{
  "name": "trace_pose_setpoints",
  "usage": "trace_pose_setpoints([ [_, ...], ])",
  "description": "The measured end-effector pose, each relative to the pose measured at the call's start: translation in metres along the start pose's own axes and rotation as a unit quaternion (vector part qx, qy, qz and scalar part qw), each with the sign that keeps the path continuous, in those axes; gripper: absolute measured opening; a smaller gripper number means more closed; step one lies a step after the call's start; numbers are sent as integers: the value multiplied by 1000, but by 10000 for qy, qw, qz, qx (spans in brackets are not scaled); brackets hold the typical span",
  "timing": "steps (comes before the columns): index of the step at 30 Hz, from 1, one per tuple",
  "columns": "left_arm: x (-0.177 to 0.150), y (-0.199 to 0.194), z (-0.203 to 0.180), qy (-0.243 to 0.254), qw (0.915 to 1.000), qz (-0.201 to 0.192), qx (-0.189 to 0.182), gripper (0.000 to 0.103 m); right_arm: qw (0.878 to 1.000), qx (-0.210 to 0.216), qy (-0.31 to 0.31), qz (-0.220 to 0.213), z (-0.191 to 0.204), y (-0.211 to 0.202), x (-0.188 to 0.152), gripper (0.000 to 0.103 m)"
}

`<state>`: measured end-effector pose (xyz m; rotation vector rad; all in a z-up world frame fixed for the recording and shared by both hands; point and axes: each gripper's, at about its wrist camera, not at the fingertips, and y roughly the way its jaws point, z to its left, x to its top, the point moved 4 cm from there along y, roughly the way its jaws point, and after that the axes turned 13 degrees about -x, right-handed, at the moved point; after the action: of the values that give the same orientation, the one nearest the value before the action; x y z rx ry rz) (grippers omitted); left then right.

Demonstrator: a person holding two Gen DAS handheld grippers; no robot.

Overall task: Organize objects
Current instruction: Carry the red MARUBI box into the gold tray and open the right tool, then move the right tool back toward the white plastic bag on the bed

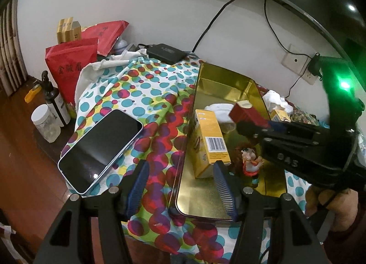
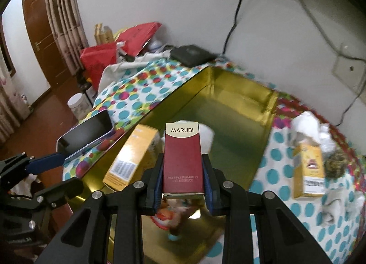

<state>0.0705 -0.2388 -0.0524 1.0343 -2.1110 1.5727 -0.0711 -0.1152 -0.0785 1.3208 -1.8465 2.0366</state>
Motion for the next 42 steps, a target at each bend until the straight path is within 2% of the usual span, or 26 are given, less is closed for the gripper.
trace_pose_setpoints([
  [6, -2, 3, 4, -43, 10000, 18, -48, 60, 9996, -102, -90, 261, 5, 29, 6, 28],
  [13, -2, 8, 8, -83, 9999, 59, -25, 60, 9990, -397, -147, 153, 4, 44, 26, 28],
  [21, -2, 13, 6, -66, 9999, 104, -32, 60, 9989, -253, -293, 257, 9, 46, 24, 29],
  [22, -2, 13, 5, -61, 9999, 106, -32, 60, 9990, -191, -306, 253, 10, 44, 22, 35],
  [23, -2, 13, 4, -51, 9999, 109, -40, 60, 9991, -198, -303, 204, 11, 42, 22, 48],
  [24, -2, 13, 3, -39, 9999, 116, -30, 60, 9991, -299, -297, 111, 9, 38, 21, 54],
  [25, -2, 13, 2, -25, 9999, 115, -24, 60, 9989, -363, -294, 43, 8, 35, 20, 66],
  [27, -2, 13, -2, 8, 9999, 113, -44, 60, 9992, -307, -223, -160, 2, 25, 20, 68],
  [31, -1, 12, -13, 110, 9998, 112, -89, 60, 9980, -295, 168, -533, -24, -2, 19, 69],
  [34, -1, 13, -27, 248, 9995, 139, -131, 60, 9942, -569, 345, -840, -51, -21, 12, 71],
  [38, -3, 18, -48, 436, 9986, 222, -215, 60, 9853, -1195, 683, -1010, -108, -38, -11, 72],
  [42, -7, 25, -71, 637, 9970, 317, -297, 60, 9702, -1866, 1285, -858, -184, -39, -40, 72],
])
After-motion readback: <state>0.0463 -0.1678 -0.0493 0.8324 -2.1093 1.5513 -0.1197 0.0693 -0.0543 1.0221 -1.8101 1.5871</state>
